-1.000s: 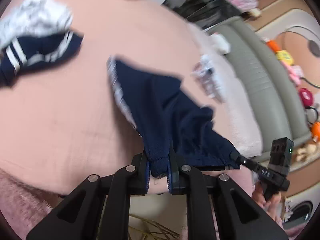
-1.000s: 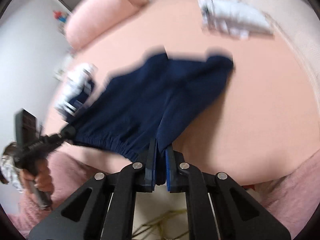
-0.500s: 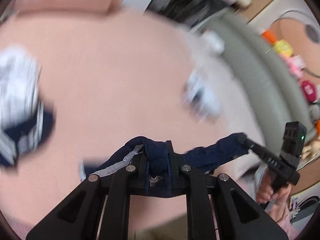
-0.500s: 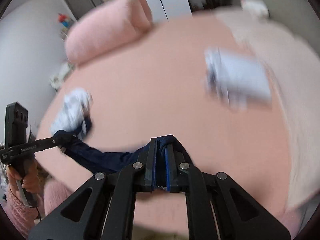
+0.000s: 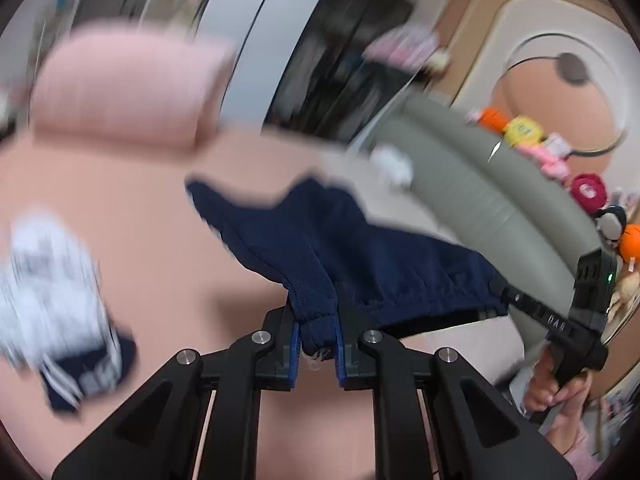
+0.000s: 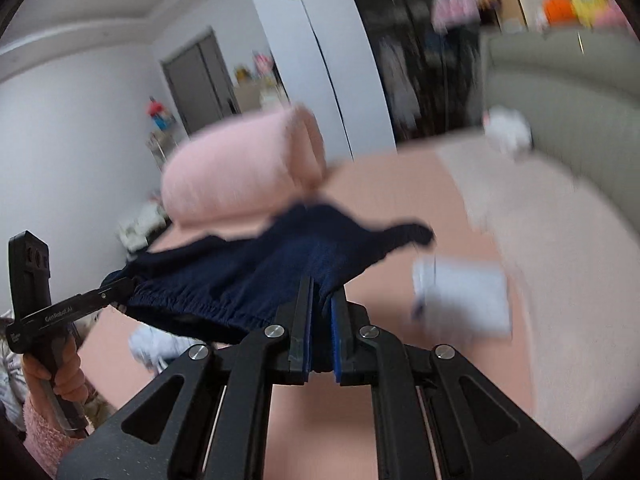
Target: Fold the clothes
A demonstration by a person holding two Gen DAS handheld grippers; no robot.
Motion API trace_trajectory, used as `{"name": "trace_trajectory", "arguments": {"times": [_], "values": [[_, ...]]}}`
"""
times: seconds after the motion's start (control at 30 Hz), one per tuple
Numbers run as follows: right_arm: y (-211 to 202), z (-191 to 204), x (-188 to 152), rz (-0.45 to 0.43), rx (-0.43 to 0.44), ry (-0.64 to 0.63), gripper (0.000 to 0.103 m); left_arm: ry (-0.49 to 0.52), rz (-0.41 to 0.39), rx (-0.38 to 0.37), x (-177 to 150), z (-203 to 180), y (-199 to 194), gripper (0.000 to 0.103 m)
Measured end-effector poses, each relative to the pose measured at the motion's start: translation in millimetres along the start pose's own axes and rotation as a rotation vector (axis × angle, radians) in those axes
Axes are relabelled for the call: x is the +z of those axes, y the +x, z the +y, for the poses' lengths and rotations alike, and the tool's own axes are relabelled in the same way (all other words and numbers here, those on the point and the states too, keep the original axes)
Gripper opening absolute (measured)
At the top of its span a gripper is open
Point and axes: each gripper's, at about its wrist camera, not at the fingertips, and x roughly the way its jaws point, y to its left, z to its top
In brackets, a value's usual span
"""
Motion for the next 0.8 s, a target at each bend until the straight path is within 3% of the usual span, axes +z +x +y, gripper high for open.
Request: {"name": "trace_trajectory", "arguments": {"times": [0.07, 0.2, 0.3, 0.37, 0.4, 0.43, 0.47, 0.53, 0.57, 0.6, 0.67, 0.8], "values": [[27.0, -26.7, -48.2, 0.098, -0.029, 0.047, 0.006, -0.067, 0.109, 0.026, -46.8, 30.4, 43.7, 0.014], [125.0, -62.4, -177.2, 0.354, -0.177, 0.056, 0.006, -0.204, 0.311, 0.123, -141.9, 90.0, 121.3, 0.014], [156.4, -82.1, -228.6, 0.445, -0.202, 0.090, 0.006, -0.222, 0.373, 0.170, -179.5, 110.8, 145.5, 0.015], [148.6, -84.1, -232.8, 0.381, -0.195, 0.099, 0.013, -0.236, 0.331, 0.145, -178.9, 111.9, 137.5, 0.022], [146.4, -84.0, -231.1, 0.384, -0.188, 0.111, 0.019, -0.243, 0.326, 0.137, -178.2, 112.1, 134.7, 0.034], [144.3, -83.9, -229.3, 0.387, -0.180, 0.123, 0.037, -0.234, 0.331, 0.136, -178.5, 109.1, 132.6, 0.037], [146.0, -84.7, -223.6, 0.394, -0.156, 0.140, 0.041, -0.225, 0.337, 0.135, -178.9, 106.1, 130.5, 0.037], [154.7, -86.3, -223.0, 0.440, -0.119, 0.156, 0.040, -0.207, 0.348, 0.134, -179.7, 100.1, 126.3, 0.035], [155.2, -82.9, -226.8, 0.453, -0.120, 0.144, 0.033, -0.198, 0.354, 0.133, -180.0, 97.0, 124.2, 0.030], [155.6, -79.4, -230.7, 0.467, -0.121, 0.131, 0.027, -0.189, 0.360, 0.132, -180.4, 94.0, 122.1, 0.017], [152.0, -71.8, -232.0, 0.466, -0.099, 0.119, 0.009, -0.171, 0.371, 0.130, -181.1, 88.0, 118.0, 0.015], [131.2, -65.8, -230.3, 0.460, -0.060, 0.140, 0.008, -0.135, 0.394, 0.127, -182.6, 75.9, 109.6, 0.014]]}}
